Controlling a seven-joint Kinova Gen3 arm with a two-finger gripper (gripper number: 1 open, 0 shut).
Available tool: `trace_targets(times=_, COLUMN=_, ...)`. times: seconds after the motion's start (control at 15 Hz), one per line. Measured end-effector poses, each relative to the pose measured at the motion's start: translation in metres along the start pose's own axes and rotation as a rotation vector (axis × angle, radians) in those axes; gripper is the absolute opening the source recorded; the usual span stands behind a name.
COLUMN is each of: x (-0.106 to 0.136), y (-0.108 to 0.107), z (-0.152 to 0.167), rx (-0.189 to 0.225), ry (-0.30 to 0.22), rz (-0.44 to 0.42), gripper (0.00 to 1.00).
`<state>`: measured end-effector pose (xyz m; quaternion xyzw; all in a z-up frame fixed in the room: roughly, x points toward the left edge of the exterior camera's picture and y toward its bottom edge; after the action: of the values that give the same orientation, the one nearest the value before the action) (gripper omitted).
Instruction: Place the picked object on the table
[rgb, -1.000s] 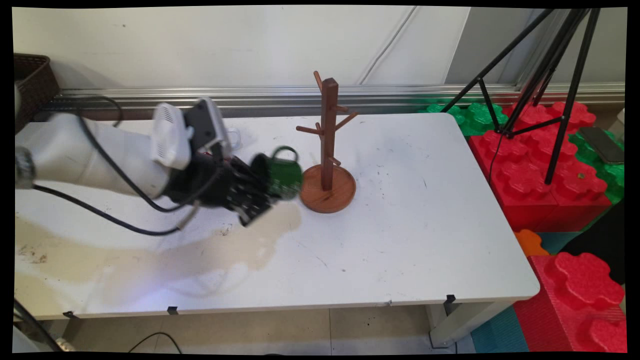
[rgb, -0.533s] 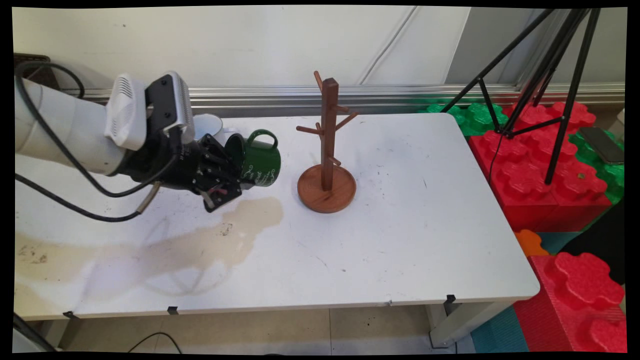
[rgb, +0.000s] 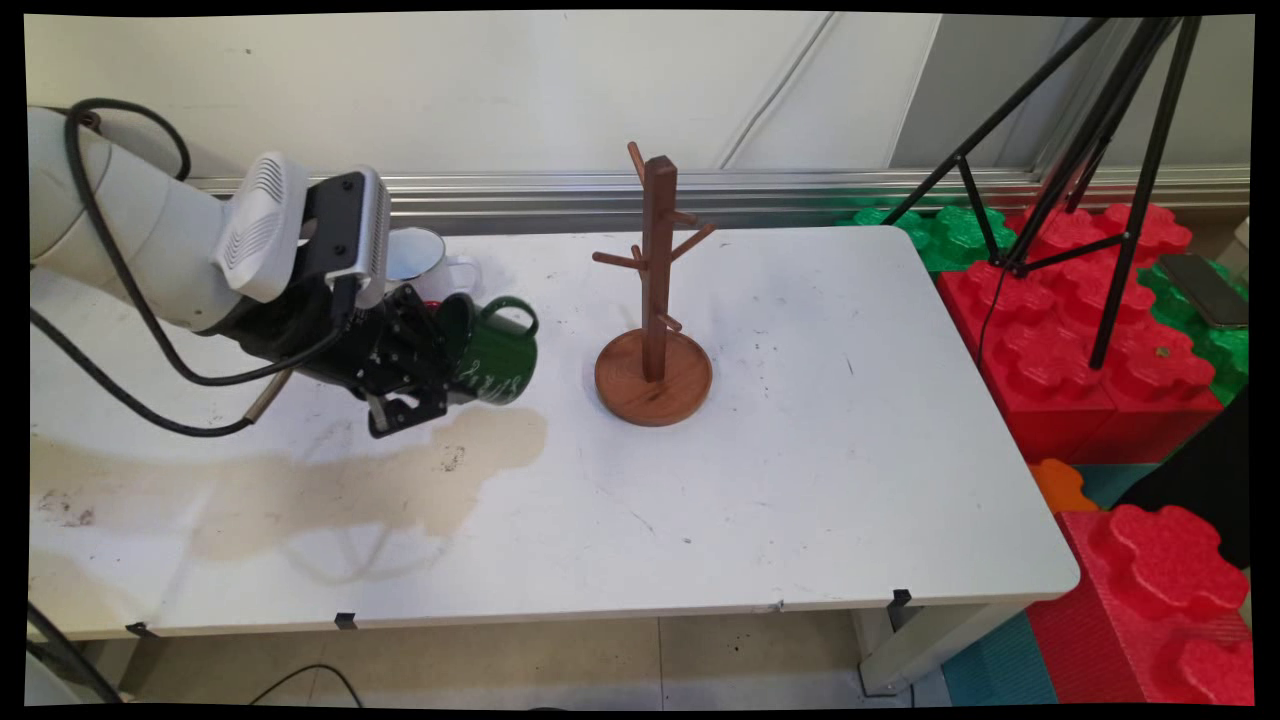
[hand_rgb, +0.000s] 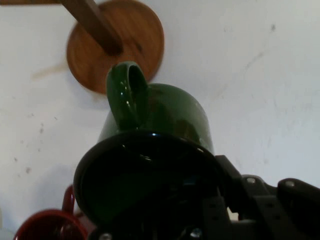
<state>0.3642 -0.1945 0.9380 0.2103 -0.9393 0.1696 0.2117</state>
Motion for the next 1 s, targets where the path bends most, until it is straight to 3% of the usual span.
trace_targets(times=0.6, x=0.005, y=-0.025, z=0.036, rx=-0.085, ry=-0.210, rz=0.060, gripper=0.00)
trace_targets(times=1.0, x=0.007, y=-0.026, z=0.063, rx=-0.131, ry=-0.306, rz=0.078, gripper=0.00)
